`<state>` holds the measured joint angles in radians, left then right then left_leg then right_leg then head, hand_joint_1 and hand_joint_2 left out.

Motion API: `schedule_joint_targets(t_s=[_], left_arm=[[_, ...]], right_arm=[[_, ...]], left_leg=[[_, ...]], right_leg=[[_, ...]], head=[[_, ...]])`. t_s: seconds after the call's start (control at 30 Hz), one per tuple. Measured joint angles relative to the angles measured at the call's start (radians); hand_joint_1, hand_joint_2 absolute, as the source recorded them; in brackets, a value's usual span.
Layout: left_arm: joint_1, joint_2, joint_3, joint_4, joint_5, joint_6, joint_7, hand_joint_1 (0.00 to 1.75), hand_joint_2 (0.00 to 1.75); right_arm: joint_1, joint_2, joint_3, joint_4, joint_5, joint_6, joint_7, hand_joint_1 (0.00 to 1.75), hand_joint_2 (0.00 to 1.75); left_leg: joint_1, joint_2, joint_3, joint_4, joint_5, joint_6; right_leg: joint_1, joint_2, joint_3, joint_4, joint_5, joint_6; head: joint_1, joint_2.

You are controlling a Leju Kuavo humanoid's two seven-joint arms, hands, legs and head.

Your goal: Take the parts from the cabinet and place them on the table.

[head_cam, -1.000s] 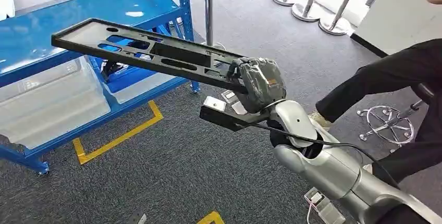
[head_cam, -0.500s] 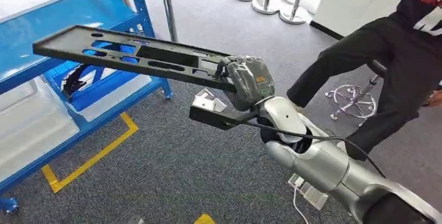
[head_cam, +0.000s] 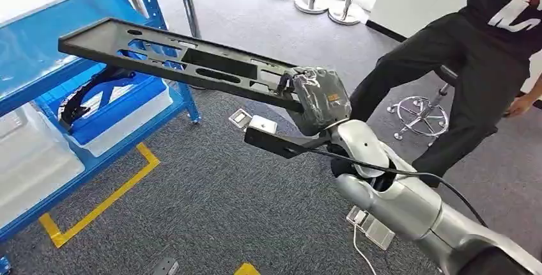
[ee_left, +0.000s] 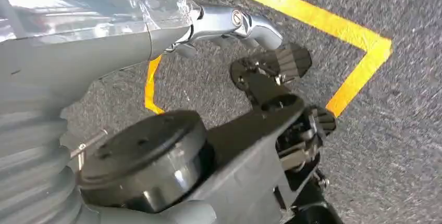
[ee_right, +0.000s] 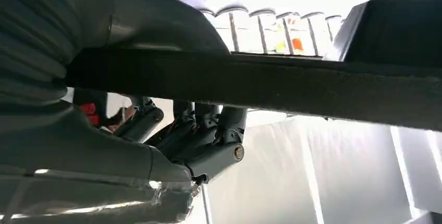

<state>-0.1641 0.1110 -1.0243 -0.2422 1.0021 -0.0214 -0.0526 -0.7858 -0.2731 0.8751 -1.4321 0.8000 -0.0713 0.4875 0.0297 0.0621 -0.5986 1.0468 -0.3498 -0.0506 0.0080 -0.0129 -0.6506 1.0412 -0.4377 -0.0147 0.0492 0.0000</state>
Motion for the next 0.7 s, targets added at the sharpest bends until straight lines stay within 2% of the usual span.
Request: schedule_joint_targets(t_s=[0.03,0.07,0.1,0.17,0.2,0.23,0.27,0.3,0.33,0.37,0.4,0.43,0.5,0.53,0.57,0.6,0.63,0.67,0.7], left_arm=[[-0.001,0.000,0.000,0.000,0.000,0.000,0.000,0.00,1.75],[-0.003,0.000,0.000,0.000,0.000,0.000,0.000,0.00,1.75],[-0.004,0.000,0.000,0.000,0.000,0.000,0.000,0.00,1.75],[-0.003,0.000,0.000,0.000,0.002,0.000,0.000,0.00,1.75],[-0.001,0.000,0.000,0.000,0.003,0.000,0.000,0.00,1.75],[-0.001,0.000,0.000,0.000,0.003,0.000,-0.001,0.00,1.75],[-0.001,0.000,0.000,0.000,0.003,0.000,-0.003,0.00,1.75],[-0.004,0.000,0.000,0.000,0.003,0.001,-0.006,0.00,1.75],[-0.006,0.000,0.000,0.000,0.003,0.004,-0.009,0.00,1.75],[-0.008,0.000,0.000,0.000,0.003,0.006,-0.012,0.00,1.75],[-0.009,0.000,0.000,0.000,0.003,0.008,-0.015,0.00,1.75],[-0.013,0.000,0.000,0.000,0.002,0.010,-0.016,0.00,1.75],[-0.018,0.000,0.000,0.000,-0.001,0.013,-0.016,0.00,1.75],[-0.022,-0.003,0.000,-0.002,-0.002,0.013,-0.016,0.00,1.75],[-0.028,-0.003,0.000,-0.002,-0.003,0.014,-0.016,0.00,1.75],[-0.031,-0.002,0.000,-0.002,-0.003,0.014,-0.016,0.00,1.75],[-0.031,-0.002,0.000,-0.002,-0.003,0.014,-0.016,0.00,1.75],[-0.030,-0.002,0.000,-0.002,-0.004,0.014,-0.016,0.00,1.75],[-0.029,-0.002,0.000,-0.002,-0.005,0.014,-0.016,0.00,1.75]], right_arm=[[-0.001,-0.001,-0.002,-0.001,0.000,0.000,0.000,1.75,1.75],[-0.003,0.000,-0.002,-0.002,0.000,-0.001,0.000,1.75,1.75],[-0.006,0.000,-0.002,-0.002,0.000,-0.001,0.000,1.75,1.75],[-0.007,0.001,-0.001,-0.002,-0.001,-0.002,0.000,1.75,1.75],[-0.007,0.001,-0.001,-0.002,-0.001,-0.002,0.000,1.75,1.75],[-0.007,0.001,-0.001,-0.002,-0.001,-0.002,0.000,1.75,1.75],[-0.007,0.002,-0.001,-0.002,-0.001,-0.002,0.000,1.75,1.75],[-0.009,0.003,-0.001,-0.002,0.000,-0.002,0.000,1.75,1.75],[-0.013,0.004,-0.001,-0.002,0.001,-0.002,0.000,1.75,1.75],[-0.018,0.005,-0.001,-0.003,0.003,-0.002,0.000,1.75,1.75],[-0.028,0.005,-0.001,-0.004,0.006,-0.002,0.003,1.75,1.75],[-0.033,0.006,-0.001,-0.007,0.007,-0.002,0.008,1.75,1.75],[-0.037,0.003,-0.002,-0.014,0.008,-0.001,0.015,1.75,1.75],[-0.038,0.001,-0.002,-0.017,0.008,-0.001,0.018,1.75,1.75],[-0.038,-0.003,-0.002,-0.021,0.008,-0.001,0.021,1.75,1.75],[-0.045,-0.006,-0.003,-0.023,0.008,-0.001,0.021,1.75,1.75],[-0.049,-0.006,-0.003,-0.025,0.008,0.000,0.021,1.75,1.75],[-0.047,-0.006,-0.003,-0.026,0.008,0.000,0.022,1.75,1.75],[-0.046,-0.006,-0.003,-0.026,0.008,0.000,0.022,1.75,1.75]], left_leg=[[0.000,0.001,0.003,0.000,-0.005,-0.008],[0.003,-0.019,0.003,0.025,-0.021,-0.010],[0.002,-0.035,-0.019,0.074,-0.055,-0.008],[0.000,-0.050,-0.094,0.229,-0.129,-0.008],[-0.002,-0.054,-0.128,0.292,-0.146,-0.009],[-0.003,-0.054,-0.141,0.309,-0.137,-0.009],[-0.004,-0.055,-0.129,0.276,-0.104,-0.006],[-0.004,-0.056,-0.101,0.209,-0.060,-0.004],[-0.003,-0.066,-0.063,0.119,-0.010,0.000],[-0.001,-0.089,-0.035,0.045,0.019,0.003],[0.001,-0.112,-0.029,0.024,0.006,0.005],[0.000,-0.105,-0.032,0.026,0.008,0.009],[-0.009,-0.094,-0.032,0.023,0.009,0.022],[0.000,-0.086,-0.027,0.013,0.015,0.031],[0.004,-0.076,-0.024,0.008,0.018,0.035],[0.005,-0.073,-0.022,0.005,0.019,0.041],[0.004,-0.065,-0.022,0.005,0.018,0.042],[0.004,-0.057,-0.021,0.006,0.017,0.042],[0.004,-0.048,-0.021,0.006,0.016,0.042]], right_leg=[[-0.005,0.005,0.012,-0.016,0.007,-0.010],[-0.010,0.008,0.019,-0.025,0.012,-0.016],[-0.011,0.013,0.020,-0.027,0.013,-0.021],[-0.007,0.026,0.020,-0.025,0.010,-0.030],[-0.005,0.036,0.019,-0.024,0.009,-0.031],[-0.003,0.045,0.020,-0.021,0.008,-0.033],[-0.002,0.055,0.020,-0.017,0.007,-0.034],[-0.002,0.065,0.020,-0.013,0.005,-0.033],[-0.002,0.075,0.020,-0.007,0.001,-0.030],[-0.003,0.083,0.017,0.001,-0.003,-0.027],[0.004,0.091,0.008,0.014,-0.008,-0.020],[-0.002,0.099,0.003,0.013,-0.007,-0.017],[-0.007,0.110,0.002,0.006,-0.003,-0.003],[-0.003,0.115,0.001,0.007,-0.003,0.003],[-0.004,0.094,0.000,0.018,-0.011,0.006],[-0.002,0.057,-0.019,0.058,-0.038,0.015],[-0.007,0.037,-0.054,0.130,-0.076,0.024],[-0.011,0.026,-0.095,0.212,-0.110,0.030],[-0.015,0.021,-0.132,0.281,-0.131,0.034]], head=[[0.003,0.000],[-0.004,0.000],[-0.013,0.000],[-0.030,0.000],[-0.036,0.000],[-0.040,0.000],[-0.042,0.000],[-0.046,0.000],[-0.050,0.000],[-0.053,0.000],[-0.055,0.000],[-0.050,0.000],[-0.050,0.000],[-0.052,0.000],[-0.054,0.000],[-0.033,0.000],[-0.024,0.000],[-0.024,0.000],[-0.021,0.000]])
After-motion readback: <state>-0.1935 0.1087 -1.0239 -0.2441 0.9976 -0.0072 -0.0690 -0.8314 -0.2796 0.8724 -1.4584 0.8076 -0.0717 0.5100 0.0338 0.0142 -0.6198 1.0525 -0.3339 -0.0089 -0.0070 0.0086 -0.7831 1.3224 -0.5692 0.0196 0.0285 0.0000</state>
